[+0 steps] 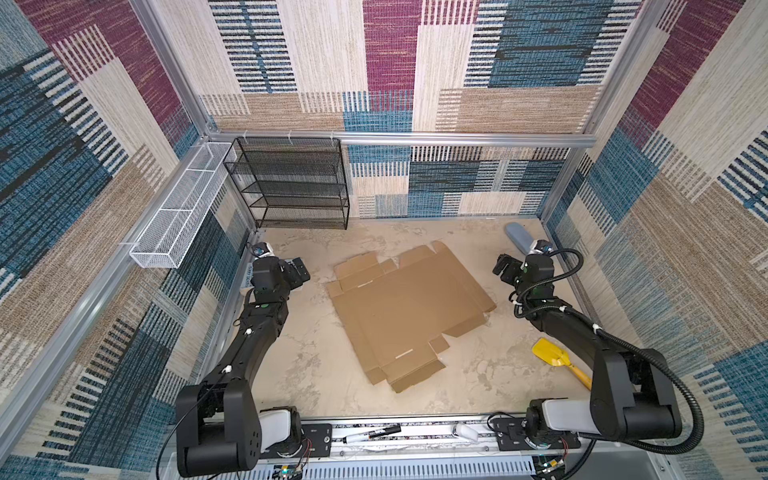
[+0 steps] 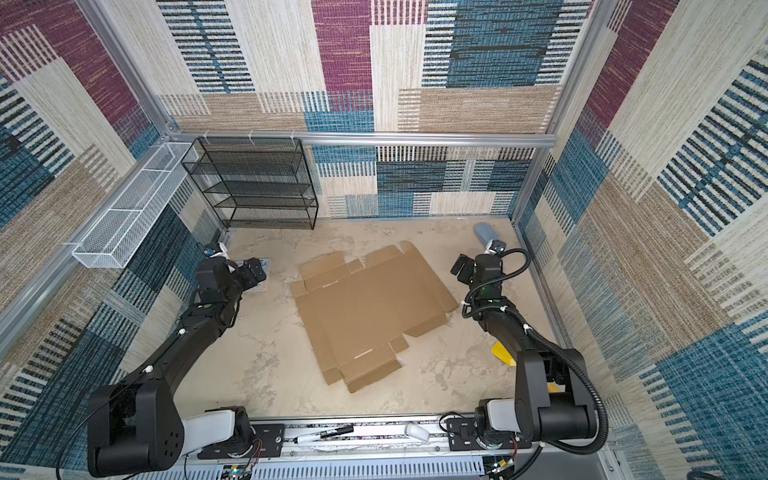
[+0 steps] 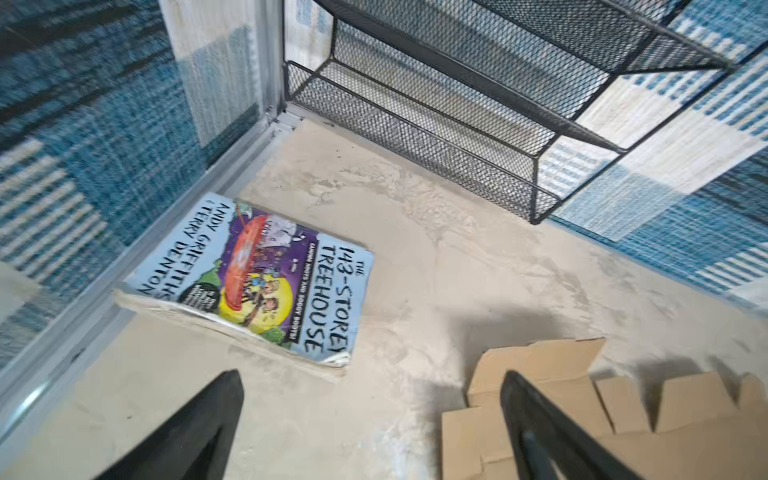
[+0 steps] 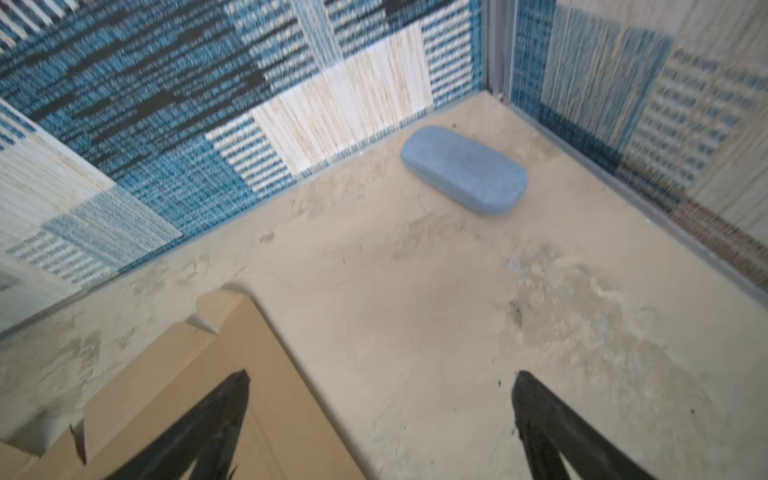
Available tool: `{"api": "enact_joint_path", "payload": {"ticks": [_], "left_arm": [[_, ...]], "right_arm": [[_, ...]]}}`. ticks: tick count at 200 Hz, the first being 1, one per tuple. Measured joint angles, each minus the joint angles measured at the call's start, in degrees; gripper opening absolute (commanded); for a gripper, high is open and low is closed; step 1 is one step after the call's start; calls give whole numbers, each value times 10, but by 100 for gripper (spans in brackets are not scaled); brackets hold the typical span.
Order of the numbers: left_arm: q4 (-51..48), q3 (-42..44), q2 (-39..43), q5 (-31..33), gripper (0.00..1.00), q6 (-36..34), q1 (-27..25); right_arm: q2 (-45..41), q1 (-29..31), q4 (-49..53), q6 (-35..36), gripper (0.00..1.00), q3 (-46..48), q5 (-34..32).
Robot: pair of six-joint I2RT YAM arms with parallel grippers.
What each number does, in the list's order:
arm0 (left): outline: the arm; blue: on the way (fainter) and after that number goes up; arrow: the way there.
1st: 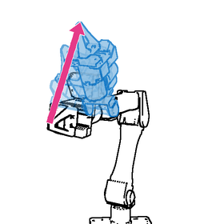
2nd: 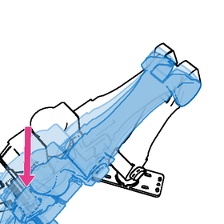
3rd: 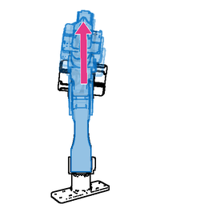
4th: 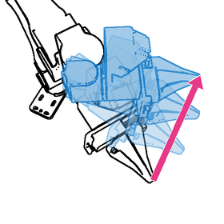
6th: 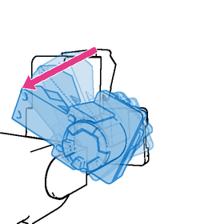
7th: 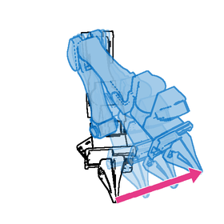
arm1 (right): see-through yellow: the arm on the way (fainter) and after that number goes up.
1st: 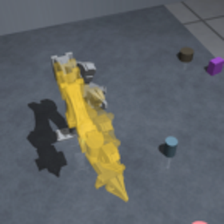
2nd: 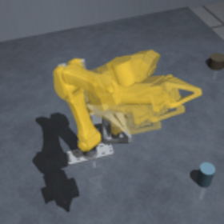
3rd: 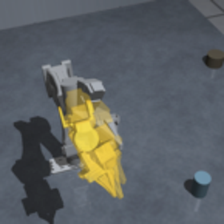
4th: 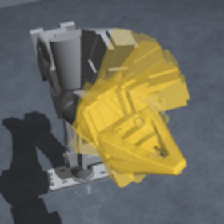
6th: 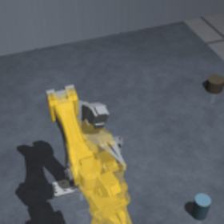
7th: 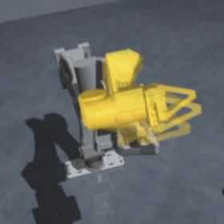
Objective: Fold the paper box
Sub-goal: 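Move both grippers over the flat cardboard blank and lower onto it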
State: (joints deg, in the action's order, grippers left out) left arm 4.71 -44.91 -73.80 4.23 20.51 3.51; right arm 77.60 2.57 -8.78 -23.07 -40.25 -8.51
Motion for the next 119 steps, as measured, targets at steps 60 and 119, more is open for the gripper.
{"api": "enact_joint_path", "payload": {"ticks": [60, 119], "left_arm": [[-136, -86, -70, -59, 100, 22, -74], [-196, -137, -145, -91, 43, 20, -173]], "right_arm": [[-6, 93, 78, -19, 100, 5, 34], [46, 132, 82, -26, 45, -17, 80]]}}
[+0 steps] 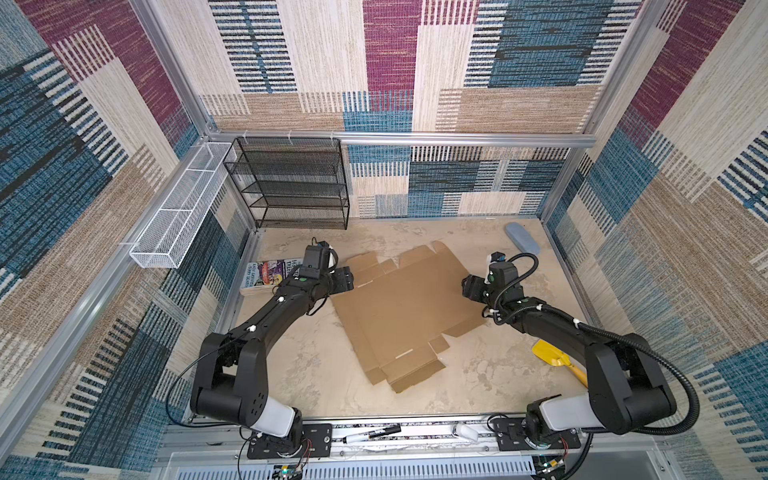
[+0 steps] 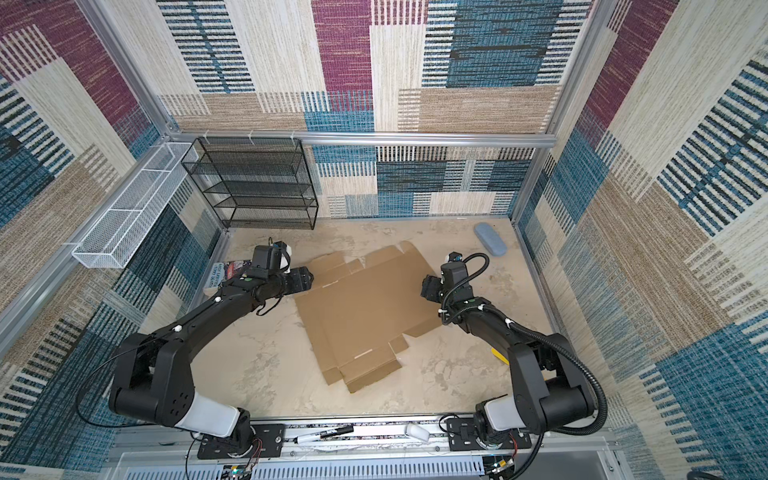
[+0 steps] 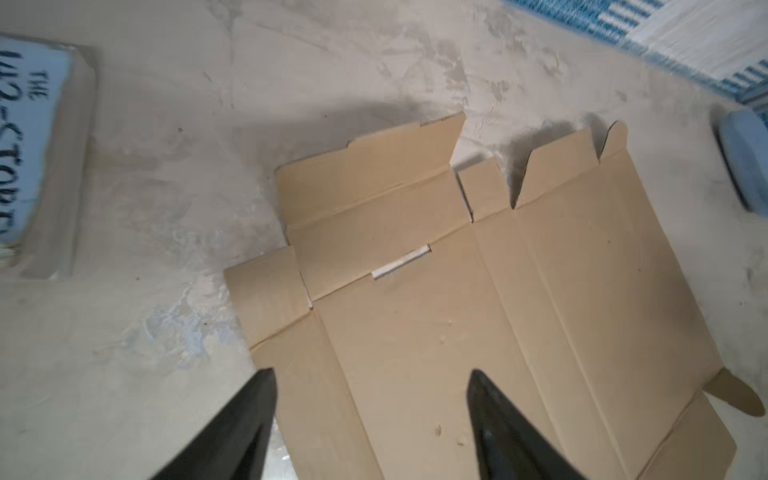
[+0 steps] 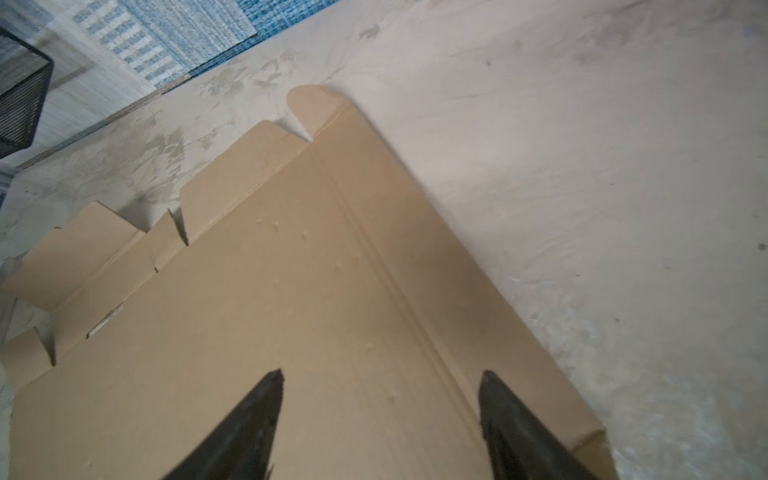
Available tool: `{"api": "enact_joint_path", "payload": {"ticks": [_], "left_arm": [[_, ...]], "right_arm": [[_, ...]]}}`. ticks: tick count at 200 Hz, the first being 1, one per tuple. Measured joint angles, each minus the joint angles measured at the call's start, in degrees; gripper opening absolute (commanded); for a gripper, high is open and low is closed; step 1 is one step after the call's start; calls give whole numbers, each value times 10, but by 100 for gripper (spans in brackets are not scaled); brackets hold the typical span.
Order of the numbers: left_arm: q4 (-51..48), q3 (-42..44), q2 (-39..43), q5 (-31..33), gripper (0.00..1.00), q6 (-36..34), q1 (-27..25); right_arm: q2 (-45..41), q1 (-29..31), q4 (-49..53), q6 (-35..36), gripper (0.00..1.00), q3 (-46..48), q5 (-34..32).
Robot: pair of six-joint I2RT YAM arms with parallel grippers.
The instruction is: Fold the paper box
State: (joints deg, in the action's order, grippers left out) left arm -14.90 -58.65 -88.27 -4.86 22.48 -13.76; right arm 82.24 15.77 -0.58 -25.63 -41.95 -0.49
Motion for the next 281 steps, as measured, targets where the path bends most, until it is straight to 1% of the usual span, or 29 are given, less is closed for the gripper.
{"api": "enact_joint_path", "payload": {"ticks": [1, 2, 12, 18, 35, 48, 64, 96, 155, 196, 230, 281], "left_arm": [[0, 0, -2, 0, 42, 0, -2], [0, 0, -2, 0, 41, 0, -2], [-6, -4, -14, -6, 30, 0, -9], [-8, -7, -21, -11, 24, 0, -13], [-10, -14, -43, -19, 9, 0, -26], [-13, -21, -60, -28, 0, 0, -37], [-14, -29, -80, -28, 0, 0, -49], [-14, -36, -115, -28, 0, 0, -58], [-7, -16, -151, -13, 0, 14, -63], [50, 22, -143, -12, 0, 32, -68], [102, 63, -128, 9, 0, 50, -83], [157, 163, -61, 19, 0, 109, -126]], "right_arm": [[2, 2, 0, 0, 43, -2, 1], [2, 2, 0, 0, 43, -2, 1], [14, 9, 0, 0, 32, -9, 6], [19, 12, 0, 0, 28, -12, 10], [39, 17, 0, 0, 19, -19, 18], [55, 19, -1, -3, 15, -24, 29], [76, 23, -2, -5, 11, -30, 40], [118, 26, -2, -7, 8, -47, 53], [186, 26, -2, -13, 8, -85, 59], [215, 26, -2, -13, 10, -110, 58], [239, 25, -8, -13, 11, -134, 50], [287, 25, -19, -3, 14, -190, 46]]}}
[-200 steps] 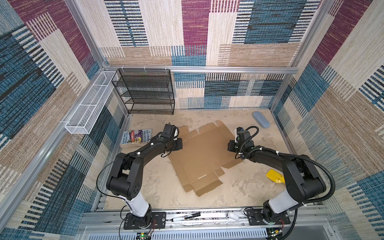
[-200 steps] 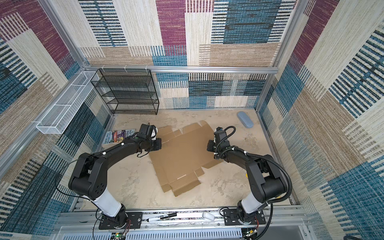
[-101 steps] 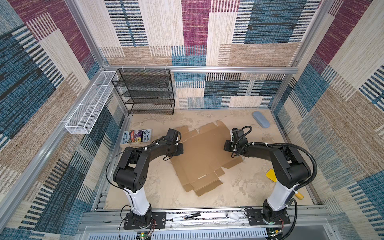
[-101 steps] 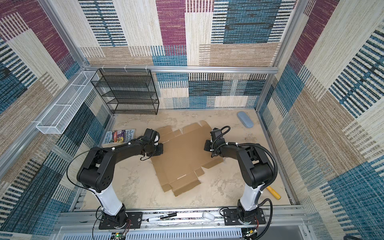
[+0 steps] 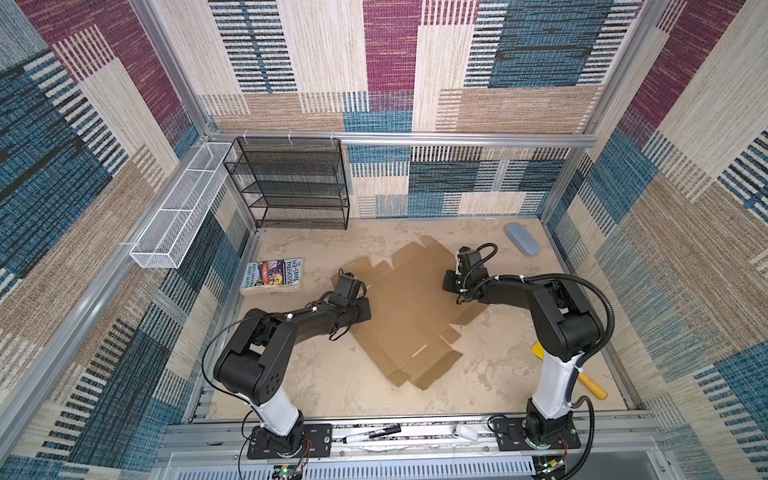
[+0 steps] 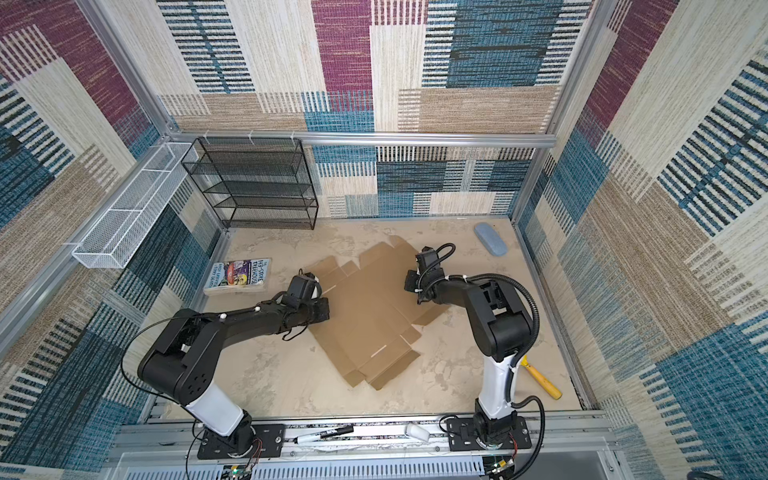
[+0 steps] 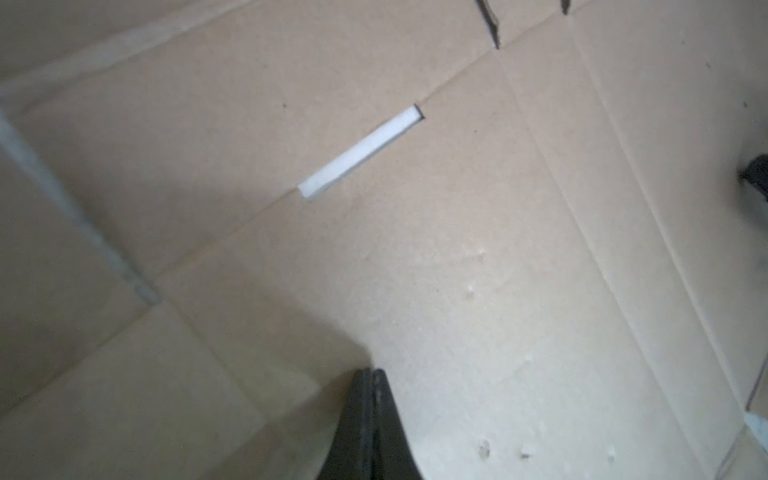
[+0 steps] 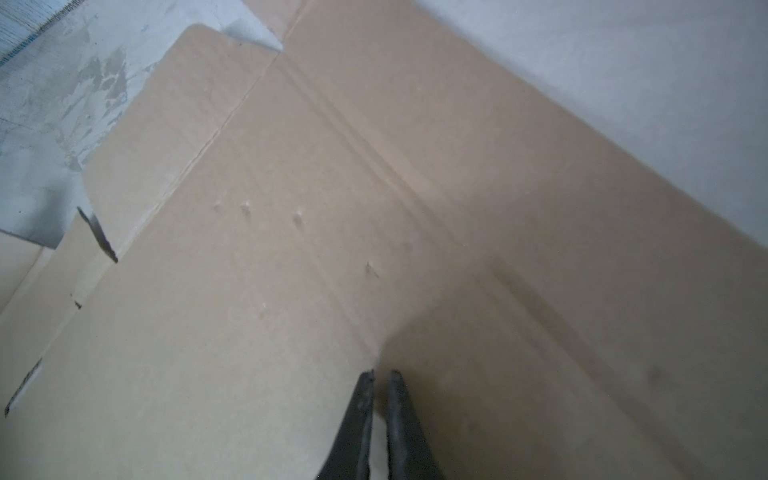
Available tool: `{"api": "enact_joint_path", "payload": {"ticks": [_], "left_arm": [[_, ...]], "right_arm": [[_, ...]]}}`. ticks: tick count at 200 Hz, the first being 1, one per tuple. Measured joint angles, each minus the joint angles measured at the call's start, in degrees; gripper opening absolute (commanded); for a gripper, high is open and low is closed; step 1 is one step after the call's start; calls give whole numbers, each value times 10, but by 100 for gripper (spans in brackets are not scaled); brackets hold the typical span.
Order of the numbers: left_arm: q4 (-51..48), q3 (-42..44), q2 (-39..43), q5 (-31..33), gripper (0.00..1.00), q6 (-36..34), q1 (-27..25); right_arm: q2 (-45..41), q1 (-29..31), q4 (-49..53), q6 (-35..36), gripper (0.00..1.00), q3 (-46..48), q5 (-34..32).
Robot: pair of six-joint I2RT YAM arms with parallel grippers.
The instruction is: Fold the paper box
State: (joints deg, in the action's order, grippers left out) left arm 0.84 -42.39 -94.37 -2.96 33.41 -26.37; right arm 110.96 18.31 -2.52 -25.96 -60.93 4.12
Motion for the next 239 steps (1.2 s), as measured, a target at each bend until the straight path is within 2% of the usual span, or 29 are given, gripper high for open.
{"api": "enact_joint_path", "payload": {"ticks": [45, 71, 92, 137, 173, 198, 239], "left_arm": [[-10, 50, 59, 13, 0, 71, -97], [-27, 37, 58, 12, 0, 110, -151], [-57, 13, 56, 2, 0, 128, -169], [-155, -80, 105, 35, 0, 106, -155], [-222, -110, 121, 59, 0, 52, -90], [-238, -91, 115, 58, 0, 18, -47], [-242, -77, 71, 56, 0, -10, -24]], "right_arm": [[64, 1, 9, 10, 17, -88, 35], [82, 8, 19, 23, 21, -121, 56], [65, 19, 35, 33, 25, -117, 64], [-85, 25, 50, 38, 32, -26, 45], [-183, 26, 69, 39, 30, 51, 25], [-185, 26, 79, 40, 27, 66, 9], [-104, 22, 83, 40, 25, 15, -2]]}}
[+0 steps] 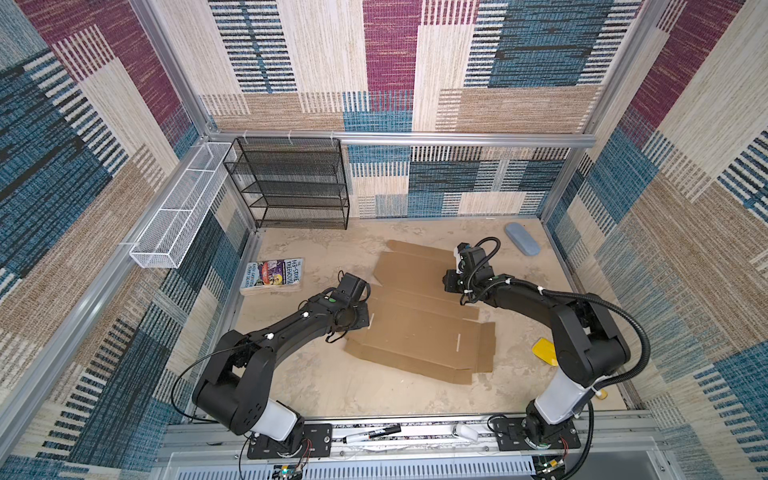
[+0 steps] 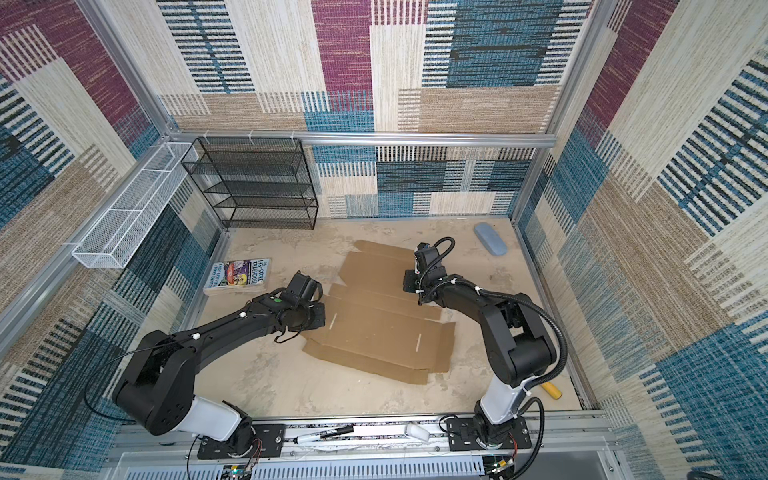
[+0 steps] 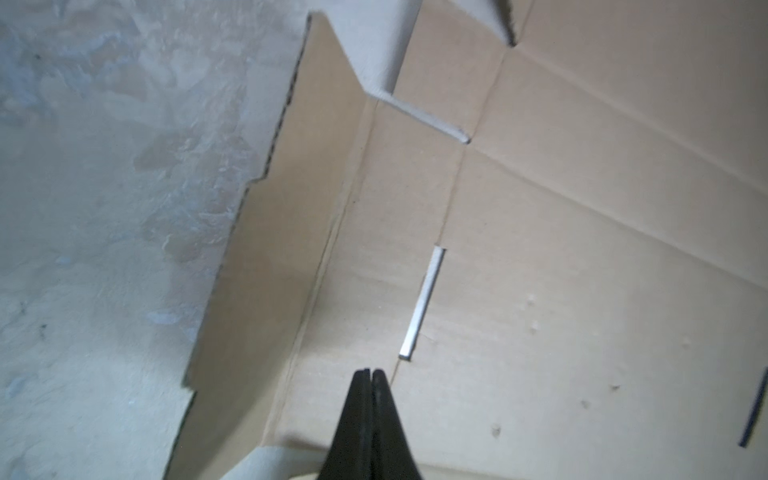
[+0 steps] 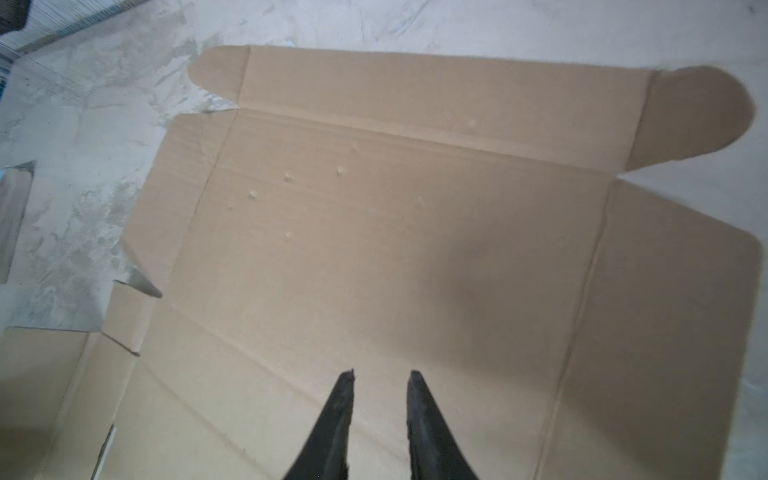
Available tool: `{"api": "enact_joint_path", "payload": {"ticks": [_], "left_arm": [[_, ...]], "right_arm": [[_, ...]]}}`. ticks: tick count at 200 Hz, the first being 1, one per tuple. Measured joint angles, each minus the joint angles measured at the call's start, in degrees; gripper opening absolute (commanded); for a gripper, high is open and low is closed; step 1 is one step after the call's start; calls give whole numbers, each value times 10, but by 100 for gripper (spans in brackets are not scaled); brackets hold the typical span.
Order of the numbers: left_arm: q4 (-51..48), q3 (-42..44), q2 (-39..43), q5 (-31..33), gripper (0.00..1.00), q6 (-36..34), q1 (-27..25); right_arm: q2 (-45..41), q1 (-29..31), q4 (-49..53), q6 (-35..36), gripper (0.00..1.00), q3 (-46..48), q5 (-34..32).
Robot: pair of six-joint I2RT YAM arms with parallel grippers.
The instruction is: Fold the paper box
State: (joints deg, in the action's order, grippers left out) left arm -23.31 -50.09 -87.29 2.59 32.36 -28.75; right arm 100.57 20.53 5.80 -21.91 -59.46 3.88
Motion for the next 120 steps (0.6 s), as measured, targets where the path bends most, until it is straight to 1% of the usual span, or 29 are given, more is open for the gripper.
{"api": "enact_joint_path", "payload": {"ticks": [31, 54, 78, 100, 120], "left_arm": [[7, 14, -23, 2, 0, -2, 4], [23, 30, -36, 4, 0, 3, 4], [69, 54, -34, 12, 0, 17, 3], [119, 88, -23, 13, 0, 42, 3], [173, 129, -3, 22, 0, 74, -9]], "right_arm": [[53, -3, 4, 4, 24, -44, -5], [85, -6, 6, 9, 24, -60, -6], [123, -7, 6, 15, 24, -83, -6], [155, -9, -14, 24, 24, -113, 2], [182, -9, -34, 36, 24, -139, 16]]}}
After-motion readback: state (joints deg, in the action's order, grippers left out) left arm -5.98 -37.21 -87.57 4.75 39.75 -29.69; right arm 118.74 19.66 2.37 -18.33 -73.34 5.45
